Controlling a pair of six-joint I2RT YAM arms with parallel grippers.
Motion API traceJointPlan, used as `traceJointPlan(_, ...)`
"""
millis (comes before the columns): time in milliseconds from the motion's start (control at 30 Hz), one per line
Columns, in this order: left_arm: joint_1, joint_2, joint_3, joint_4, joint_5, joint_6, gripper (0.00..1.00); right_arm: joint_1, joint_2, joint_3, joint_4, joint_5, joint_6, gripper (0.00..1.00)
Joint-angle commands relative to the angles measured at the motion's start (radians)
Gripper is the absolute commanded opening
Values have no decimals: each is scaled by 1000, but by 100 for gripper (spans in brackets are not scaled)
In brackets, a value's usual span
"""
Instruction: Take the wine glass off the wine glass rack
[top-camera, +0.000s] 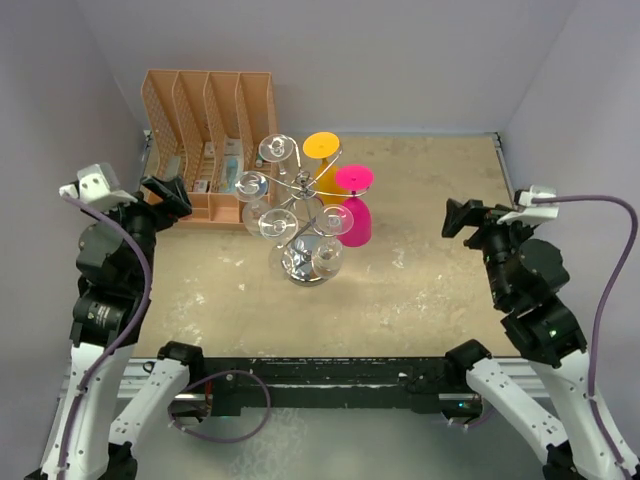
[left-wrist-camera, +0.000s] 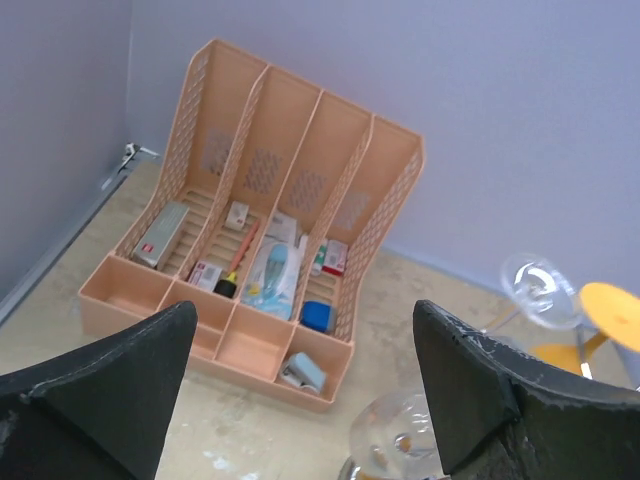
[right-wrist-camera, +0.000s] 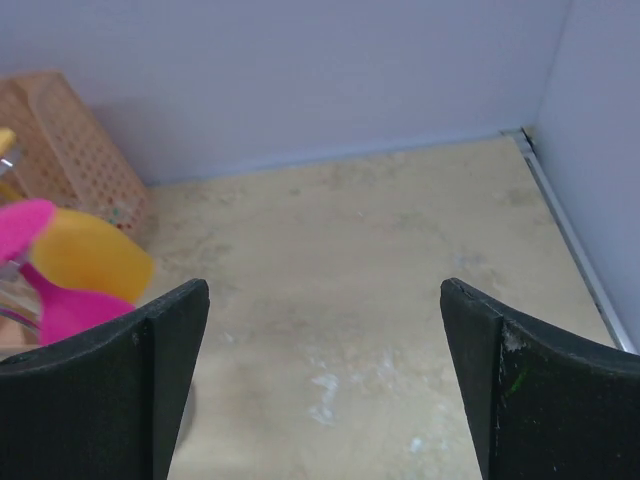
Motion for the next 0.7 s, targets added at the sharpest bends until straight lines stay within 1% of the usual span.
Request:
traceJointPlan(0, -18, 76, 166, -64, -4, -43, 86, 40, 77, 141, 103, -40, 35, 100)
traceJointPlan(167, -28, 134, 276, -106, 9, -60, 86, 66, 124, 224, 163, -82, 46, 100)
traceJointPlan(367, -33, 188, 350, -155, 68, -75, 86, 79, 140, 238, 250, -193, 42, 100)
traceJointPlan(500, -35, 228, 378, -178, 189, -99, 86, 82, 151, 224, 312, -289, 45, 100)
traceJointPlan(667, -36, 273, 409, -203, 401, -151, 85, 84, 168, 208, 373, -382, 60, 100)
